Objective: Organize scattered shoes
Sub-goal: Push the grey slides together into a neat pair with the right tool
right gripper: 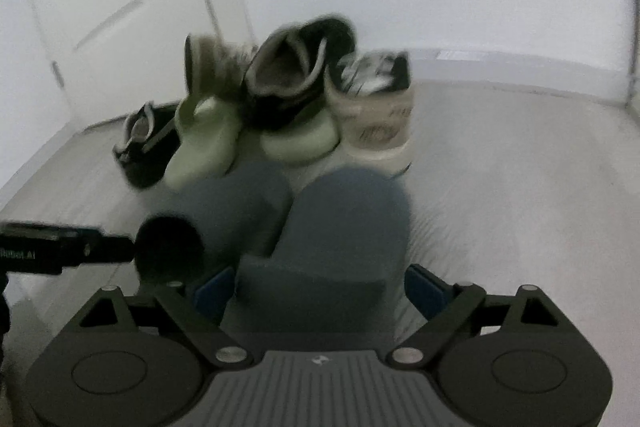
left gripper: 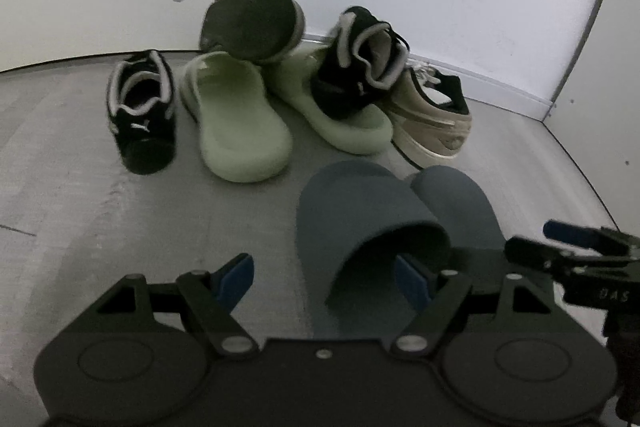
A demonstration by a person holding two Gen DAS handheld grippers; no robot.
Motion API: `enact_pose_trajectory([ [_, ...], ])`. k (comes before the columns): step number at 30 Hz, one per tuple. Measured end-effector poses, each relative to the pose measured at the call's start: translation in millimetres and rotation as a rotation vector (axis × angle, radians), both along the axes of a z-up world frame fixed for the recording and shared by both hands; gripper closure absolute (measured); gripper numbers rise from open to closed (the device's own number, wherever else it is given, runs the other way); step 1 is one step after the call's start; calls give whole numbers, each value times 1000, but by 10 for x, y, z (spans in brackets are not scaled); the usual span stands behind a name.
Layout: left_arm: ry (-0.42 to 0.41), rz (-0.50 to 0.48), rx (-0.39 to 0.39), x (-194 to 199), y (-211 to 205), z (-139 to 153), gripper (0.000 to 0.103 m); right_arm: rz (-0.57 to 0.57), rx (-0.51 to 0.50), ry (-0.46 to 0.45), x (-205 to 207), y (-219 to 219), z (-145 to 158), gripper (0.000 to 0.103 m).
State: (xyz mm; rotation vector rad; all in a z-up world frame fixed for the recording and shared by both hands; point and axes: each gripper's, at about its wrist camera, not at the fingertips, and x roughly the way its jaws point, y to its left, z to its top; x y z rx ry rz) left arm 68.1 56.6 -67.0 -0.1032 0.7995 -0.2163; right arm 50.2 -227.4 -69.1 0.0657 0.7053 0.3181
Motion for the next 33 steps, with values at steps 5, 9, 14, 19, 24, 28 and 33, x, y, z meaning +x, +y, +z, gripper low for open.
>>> enact_pose_trajectory([
  [5,-59,-20,86,-106,128,112,24,107,-35,-38,-65,225,96,46],
  [9,-113,32,98,-140,244,84,24,158,-41,-37,-124,460,98,55],
  [14,-120,89,102,-35,336,-13,24,251,-12,26,-249,733,74,59],
  [19,-125,91,65,-67,410,12,24,274,-31,200,-413,878,-58,58],
  [24,-136,84,62,-88,391,40,24,243,-17,307,-480,752,-177,57],
  [28,-142,77,56,-107,377,54,24,239,15,338,-490,698,-186,57],
  [33,-160,97,52,-120,393,87,24,283,43,333,-422,795,-226,56],
])
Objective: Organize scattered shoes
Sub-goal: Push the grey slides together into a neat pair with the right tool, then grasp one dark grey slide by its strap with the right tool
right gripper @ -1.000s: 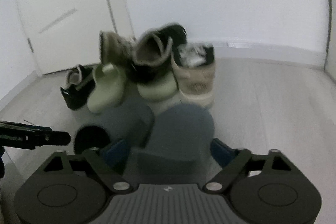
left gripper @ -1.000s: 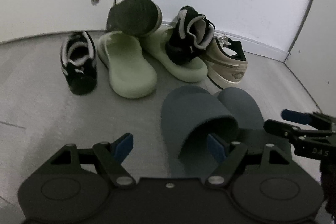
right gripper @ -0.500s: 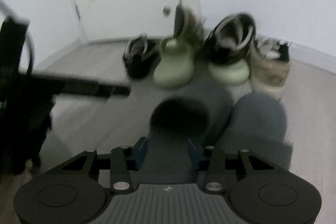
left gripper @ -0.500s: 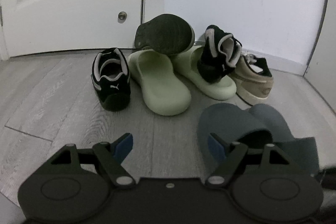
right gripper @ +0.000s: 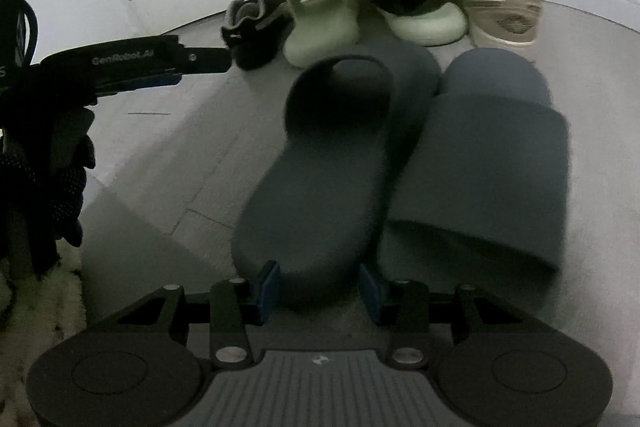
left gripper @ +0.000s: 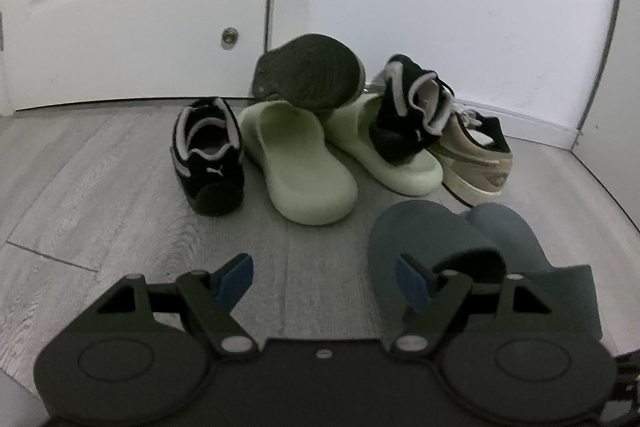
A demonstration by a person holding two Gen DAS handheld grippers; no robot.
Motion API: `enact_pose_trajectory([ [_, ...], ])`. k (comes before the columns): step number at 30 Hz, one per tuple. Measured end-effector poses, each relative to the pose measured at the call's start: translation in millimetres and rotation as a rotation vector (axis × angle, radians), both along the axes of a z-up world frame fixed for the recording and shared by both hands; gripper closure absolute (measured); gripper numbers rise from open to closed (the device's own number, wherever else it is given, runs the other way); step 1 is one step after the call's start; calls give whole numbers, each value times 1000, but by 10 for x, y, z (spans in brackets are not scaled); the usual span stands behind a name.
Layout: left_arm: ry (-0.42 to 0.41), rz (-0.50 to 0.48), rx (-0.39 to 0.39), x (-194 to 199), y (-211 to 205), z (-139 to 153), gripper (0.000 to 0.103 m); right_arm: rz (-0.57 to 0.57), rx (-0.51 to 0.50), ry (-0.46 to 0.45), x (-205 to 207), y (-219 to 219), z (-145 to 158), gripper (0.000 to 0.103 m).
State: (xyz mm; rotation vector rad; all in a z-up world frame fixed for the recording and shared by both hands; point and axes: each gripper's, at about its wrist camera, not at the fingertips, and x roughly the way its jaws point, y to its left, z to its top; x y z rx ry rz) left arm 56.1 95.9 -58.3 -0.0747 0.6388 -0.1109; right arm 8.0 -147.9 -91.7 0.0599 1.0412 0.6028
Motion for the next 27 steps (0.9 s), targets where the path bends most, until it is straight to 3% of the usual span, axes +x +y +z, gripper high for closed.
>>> enact_pose_trajectory([
  [7,6,56,-3,37,108,-4,24,110,110,-24,204,427,-136,56],
  [12,-6,95,7,42,202,19,24,161,109,-5,431,673,-193,56],
  [16,12,122,-24,75,286,-16,24,125,87,-66,558,433,3,48],
  [19,21,111,-27,104,265,-33,24,83,81,-112,686,233,144,35],
  [22,10,79,-6,94,210,-23,24,50,120,-126,906,56,228,32],
  [27,7,67,21,84,181,-23,24,58,-24,-269,1189,222,263,27],
])
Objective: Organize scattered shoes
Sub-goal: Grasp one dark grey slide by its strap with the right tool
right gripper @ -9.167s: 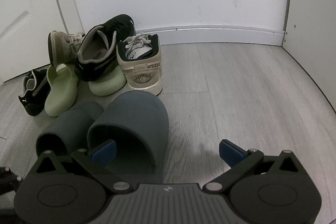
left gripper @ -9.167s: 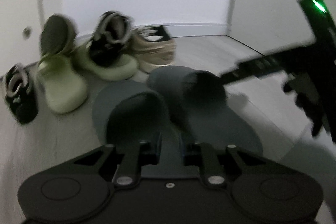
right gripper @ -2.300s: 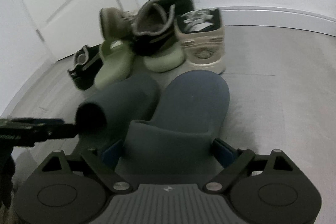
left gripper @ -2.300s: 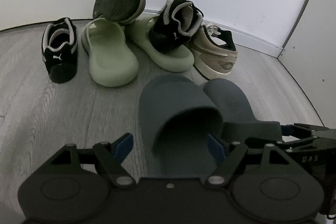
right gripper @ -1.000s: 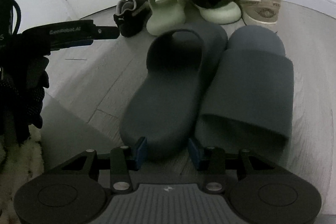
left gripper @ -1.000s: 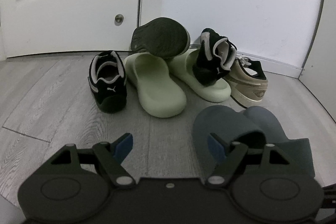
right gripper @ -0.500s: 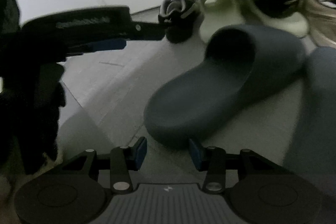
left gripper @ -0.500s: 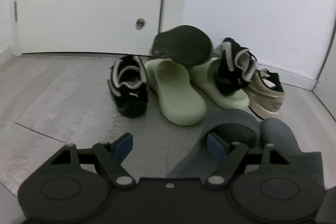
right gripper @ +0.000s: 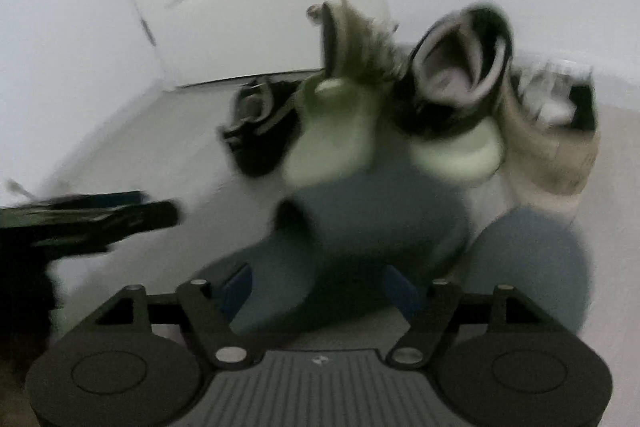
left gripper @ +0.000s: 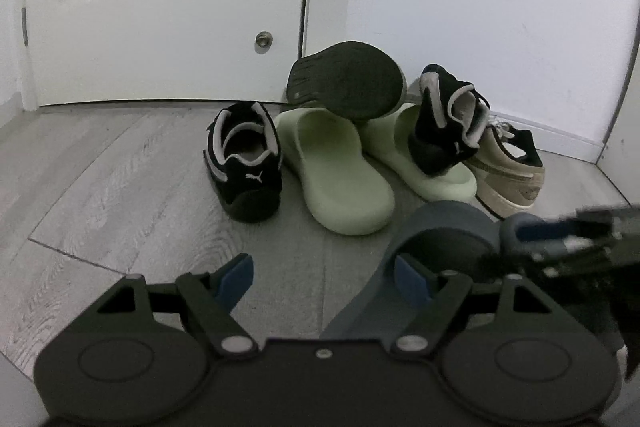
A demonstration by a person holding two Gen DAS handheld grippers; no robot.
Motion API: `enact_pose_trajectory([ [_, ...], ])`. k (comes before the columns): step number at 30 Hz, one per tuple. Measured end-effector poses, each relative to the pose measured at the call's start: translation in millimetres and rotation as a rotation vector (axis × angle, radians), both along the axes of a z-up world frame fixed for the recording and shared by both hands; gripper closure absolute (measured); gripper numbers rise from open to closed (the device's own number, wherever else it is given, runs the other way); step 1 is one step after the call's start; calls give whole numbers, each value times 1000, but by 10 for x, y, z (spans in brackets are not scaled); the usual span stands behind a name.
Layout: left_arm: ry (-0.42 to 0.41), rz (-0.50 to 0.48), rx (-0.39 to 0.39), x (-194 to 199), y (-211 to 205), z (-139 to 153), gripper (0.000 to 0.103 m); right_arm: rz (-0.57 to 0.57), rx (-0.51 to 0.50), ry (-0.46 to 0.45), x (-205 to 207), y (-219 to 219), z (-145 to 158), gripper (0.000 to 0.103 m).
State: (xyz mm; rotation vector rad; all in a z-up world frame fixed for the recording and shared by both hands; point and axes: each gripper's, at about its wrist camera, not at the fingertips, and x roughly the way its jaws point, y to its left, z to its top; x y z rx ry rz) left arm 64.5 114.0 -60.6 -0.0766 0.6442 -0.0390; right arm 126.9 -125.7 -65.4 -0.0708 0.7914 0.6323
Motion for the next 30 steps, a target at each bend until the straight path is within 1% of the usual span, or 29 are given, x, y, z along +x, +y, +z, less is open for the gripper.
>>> enact_pose_trajectory([
  [2,7,10,-15,14,24,-9,24,11,-36,-44,111,72,-12,23],
  [3,9,14,-19,18,33,-12,24,9,-37,-41,167,86,-29,21],
  [5,11,19,-24,24,39,-18,24,8,-26,1,334,92,-112,20],
  [6,12,18,-23,25,39,-21,24,10,-19,27,406,96,-152,18],
  [7,12,19,-22,26,38,-23,24,3,-11,34,476,63,-181,18],
  [8,12,18,-21,27,38,-25,24,-1,-11,44,490,39,-201,18],
  [10,15,17,-29,32,41,-25,24,-18,-17,100,576,64,-267,20],
  [13,12,24,-34,39,59,-24,24,-62,-19,112,520,103,-282,22],
  [16,10,39,-38,50,86,-20,24,-104,-20,151,453,182,-268,22],
  [19,1,55,-42,49,122,-2,24,-163,-22,228,293,303,-275,22],
  [22,1,71,-50,45,161,4,24,-187,-17,281,176,385,-286,21],
  [23,2,77,-58,45,178,6,24,-196,-8,311,117,406,-294,20],
  [26,0,82,-65,38,199,13,24,-189,12,363,-33,430,-291,20],
  [29,0,80,-67,31,204,22,24,-150,46,393,-159,373,-286,21],
  [30,-1,79,-66,30,202,24,24,-138,61,388,-192,326,-280,21],
])
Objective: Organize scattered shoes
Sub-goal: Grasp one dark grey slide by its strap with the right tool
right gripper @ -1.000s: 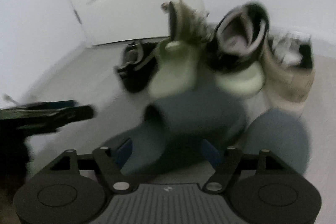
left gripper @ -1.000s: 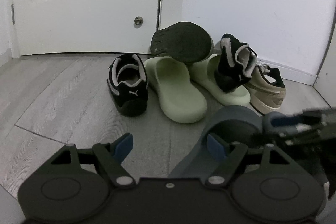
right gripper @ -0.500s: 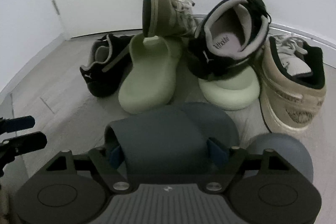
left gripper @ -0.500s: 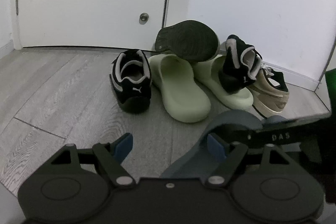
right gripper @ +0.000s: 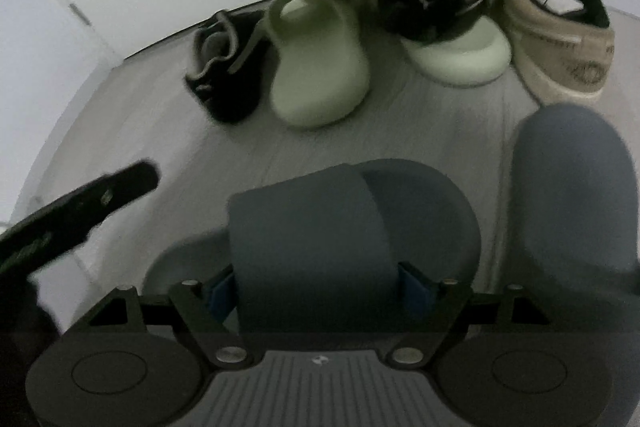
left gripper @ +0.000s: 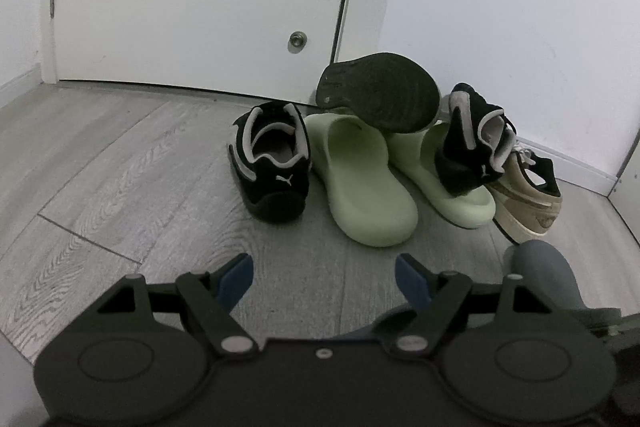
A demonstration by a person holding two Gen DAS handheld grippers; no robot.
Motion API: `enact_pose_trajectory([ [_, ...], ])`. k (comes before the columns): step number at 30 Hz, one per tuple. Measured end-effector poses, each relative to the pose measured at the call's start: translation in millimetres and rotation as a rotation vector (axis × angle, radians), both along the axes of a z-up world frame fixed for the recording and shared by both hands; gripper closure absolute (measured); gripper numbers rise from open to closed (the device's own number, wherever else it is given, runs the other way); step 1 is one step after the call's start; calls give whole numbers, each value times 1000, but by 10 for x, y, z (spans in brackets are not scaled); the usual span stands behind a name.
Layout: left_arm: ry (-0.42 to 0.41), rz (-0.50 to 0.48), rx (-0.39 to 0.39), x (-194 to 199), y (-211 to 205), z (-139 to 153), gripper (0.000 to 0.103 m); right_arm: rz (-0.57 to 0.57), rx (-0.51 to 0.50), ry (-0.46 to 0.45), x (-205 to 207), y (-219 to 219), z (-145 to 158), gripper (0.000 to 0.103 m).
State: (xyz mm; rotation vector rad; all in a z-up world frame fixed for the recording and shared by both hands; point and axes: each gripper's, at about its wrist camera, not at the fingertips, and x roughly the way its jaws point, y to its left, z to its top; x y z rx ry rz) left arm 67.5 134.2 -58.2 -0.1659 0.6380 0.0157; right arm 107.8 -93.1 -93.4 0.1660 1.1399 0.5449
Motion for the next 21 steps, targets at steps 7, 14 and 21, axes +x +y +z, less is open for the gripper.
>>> enact_pose_trajectory([
  [7,-3,-18,10,-11,-35,6,24,107,34,-114,-142,-125,63,21],
  [14,-7,-7,13,-13,-31,8,24,-134,22,-31,-123,-10,56,23],
  [21,-8,-15,25,-12,-36,9,24,-300,85,38,-132,30,27,21],
])
